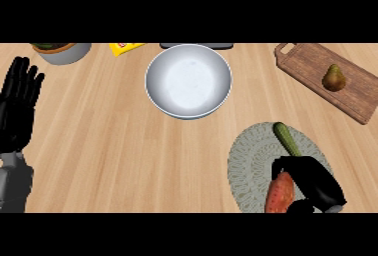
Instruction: Pick the sweet potato from the placemat and place it in the bowl
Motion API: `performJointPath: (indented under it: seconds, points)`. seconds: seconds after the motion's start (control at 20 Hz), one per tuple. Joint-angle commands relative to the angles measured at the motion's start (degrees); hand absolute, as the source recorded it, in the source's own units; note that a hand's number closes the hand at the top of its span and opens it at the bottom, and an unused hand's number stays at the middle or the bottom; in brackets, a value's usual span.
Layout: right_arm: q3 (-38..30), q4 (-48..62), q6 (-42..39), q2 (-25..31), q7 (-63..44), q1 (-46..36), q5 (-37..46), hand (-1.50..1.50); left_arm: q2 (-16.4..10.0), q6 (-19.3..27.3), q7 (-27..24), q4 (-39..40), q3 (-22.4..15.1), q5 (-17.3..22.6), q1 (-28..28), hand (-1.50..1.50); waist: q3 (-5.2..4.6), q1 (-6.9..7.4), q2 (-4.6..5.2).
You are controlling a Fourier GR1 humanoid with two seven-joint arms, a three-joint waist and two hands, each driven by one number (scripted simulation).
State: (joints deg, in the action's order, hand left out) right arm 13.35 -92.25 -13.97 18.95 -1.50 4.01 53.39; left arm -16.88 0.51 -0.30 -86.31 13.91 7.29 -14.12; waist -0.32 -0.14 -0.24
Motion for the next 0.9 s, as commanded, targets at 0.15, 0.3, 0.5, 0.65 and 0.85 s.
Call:
performJointPath:
  seconds: [0.15,0.3,0.5,0.65,0.85]
  points:
    - [-16.2,6.3,-4.2,9.7,-2.0,-6.5,-3.8,1.5,-1.4,-1.6,0.8,0.3,1.1,1.2,0.0,0.0,0.29,0.3,0.35]
    - [-23.5,15.4,-3.9,16.7,0.5,-9.5,-4.7,1.5,0.9,0.6,0.5,-0.8,-1.1,-0.9,-0.4,0.0,0.37,0.51,0.45]
    - [-25.0,17.5,-0.6,18.6,0.5,-12.8,-2.1,1.5,-1.1,-1.4,0.1,1.6,0.7,0.6,-1.8,0.0,0.31,0.17,0.32]
    - [-27.9,8.5,-2.1,19.3,-2.2,-10.3,-4.2,1.5,-1.2,-2.0,-2.4,0.8,2.1,0.8,2.6,0.0,0.26,-0.18,0.1]
    - [-32.5,7.8,-5.5,21.5,4.1,-13.4,-11.1,1.5,-1.8,-1.0,0.9,1.0,2.2,1.0,-1.5,0.0,0.3,-0.16,0.18]
